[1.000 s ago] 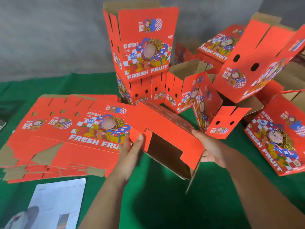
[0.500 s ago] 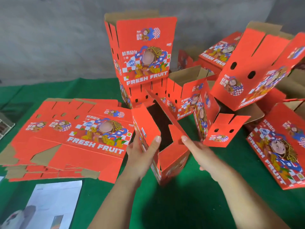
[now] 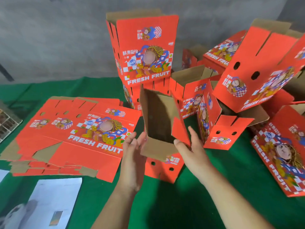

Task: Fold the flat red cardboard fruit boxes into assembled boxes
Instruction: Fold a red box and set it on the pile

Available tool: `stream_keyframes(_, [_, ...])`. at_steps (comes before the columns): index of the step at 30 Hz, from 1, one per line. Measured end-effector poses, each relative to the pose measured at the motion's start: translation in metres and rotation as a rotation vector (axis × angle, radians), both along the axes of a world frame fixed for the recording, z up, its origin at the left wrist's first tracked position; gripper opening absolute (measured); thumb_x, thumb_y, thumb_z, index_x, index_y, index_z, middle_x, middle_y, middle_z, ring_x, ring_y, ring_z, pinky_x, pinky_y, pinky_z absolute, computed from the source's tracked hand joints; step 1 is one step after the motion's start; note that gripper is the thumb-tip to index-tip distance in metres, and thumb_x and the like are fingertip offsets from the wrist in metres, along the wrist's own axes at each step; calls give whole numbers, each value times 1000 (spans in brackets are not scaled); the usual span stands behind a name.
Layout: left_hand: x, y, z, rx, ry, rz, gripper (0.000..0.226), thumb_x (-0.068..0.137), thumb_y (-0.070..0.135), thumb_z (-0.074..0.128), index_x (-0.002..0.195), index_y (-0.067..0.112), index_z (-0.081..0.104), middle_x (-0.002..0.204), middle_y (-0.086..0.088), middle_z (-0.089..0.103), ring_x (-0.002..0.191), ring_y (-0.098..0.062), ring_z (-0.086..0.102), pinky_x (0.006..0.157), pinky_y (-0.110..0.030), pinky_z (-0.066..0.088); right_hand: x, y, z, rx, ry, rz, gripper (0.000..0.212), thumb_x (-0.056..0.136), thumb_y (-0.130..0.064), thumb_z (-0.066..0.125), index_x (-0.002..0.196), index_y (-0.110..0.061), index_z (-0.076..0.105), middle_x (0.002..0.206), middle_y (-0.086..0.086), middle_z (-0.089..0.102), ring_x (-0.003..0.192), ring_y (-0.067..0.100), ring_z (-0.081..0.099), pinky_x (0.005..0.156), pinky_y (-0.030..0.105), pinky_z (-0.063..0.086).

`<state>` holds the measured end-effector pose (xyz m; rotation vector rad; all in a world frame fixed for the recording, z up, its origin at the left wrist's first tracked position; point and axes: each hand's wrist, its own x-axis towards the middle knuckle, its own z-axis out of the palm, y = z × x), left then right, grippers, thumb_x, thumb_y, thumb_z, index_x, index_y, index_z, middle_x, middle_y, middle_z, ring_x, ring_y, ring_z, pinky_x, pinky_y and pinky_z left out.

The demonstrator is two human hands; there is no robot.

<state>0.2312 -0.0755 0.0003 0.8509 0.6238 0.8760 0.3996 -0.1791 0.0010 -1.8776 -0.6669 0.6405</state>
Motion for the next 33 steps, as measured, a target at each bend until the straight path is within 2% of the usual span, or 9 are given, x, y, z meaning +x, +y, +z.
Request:
stream_keyframes(4, [1,-23,-7,447,345,82,84,78,75,72,149,50,35,160,19,37,151,-2,30,120,-34,26,-25,13,-15,91,10,-207,49,101,-38,53,146,-18,47,113,-8,33,104,15,49,108,49,46])
stream_keyframes(7, [3,-48,-28,808,603,152,97,83,34,78,159,39,17,157,2,23,151,-12,25,120,-24,25,-39,15,-21,145,54,-262,58,99,-26,54,152,-12,35,126,-6,31,117,13,51,113,28,33])
stream_keyframes(9, [6,-58,-36,876,615,24,109,81,11,81,160,39,12,157,-3,15,149,6,21,114,-6,23,-47,19,-18,140,103,-208,74,87,-37,51,154,-13,27,139,2,34,123,11,53,113,28,36])
stream_keyframes(13, [11,-58,-34,876,586,-48,93,89,31,72,151,65,11,156,28,-18,138,31,11,102,6,26,-62,24,-20,170,51,-109,65,103,-21,53,161,-13,23,138,-2,23,107,-20,54,78,-9,30])
stream_keyframes(15, [14,-50,-26,856,646,-18,93,94,30,72,144,76,8,154,35,-24,122,40,23,88,10,30,-67,27,-17,184,15,-82,70,104,-21,52,165,-17,17,144,-5,18,112,-30,43,80,-13,22])
stream_keyframes(21, [-1,-20,-19,1013,735,112,69,92,18,65,136,60,33,167,4,3,113,44,21,73,-22,55,-67,27,-15,315,-62,161,112,84,-60,68,163,-42,-10,151,-20,10,143,-11,32,112,8,33])
stream_keyframes(23, [-9,-8,-17,1005,731,150,70,90,5,65,128,58,41,165,-10,20,134,34,15,98,-18,50,-54,26,-18,305,-61,220,107,82,-65,67,163,-46,-1,150,-21,14,143,1,36,116,20,35])
stream_keyframes(27, [-21,19,-6,912,826,183,83,92,-15,55,123,61,47,155,6,46,154,-17,33,115,-29,38,-9,35,-24,245,-50,-8,69,95,-41,69,154,-44,33,139,-11,35,99,-13,54,85,1,40])
stream_keyframes(33, [-30,42,14,852,1259,-83,70,99,-6,45,151,40,49,172,-18,-12,131,-41,55,84,-40,53,41,51,-30,25,-41,-79,51,98,-29,65,145,-40,49,133,-4,47,90,-4,55,71,15,39])
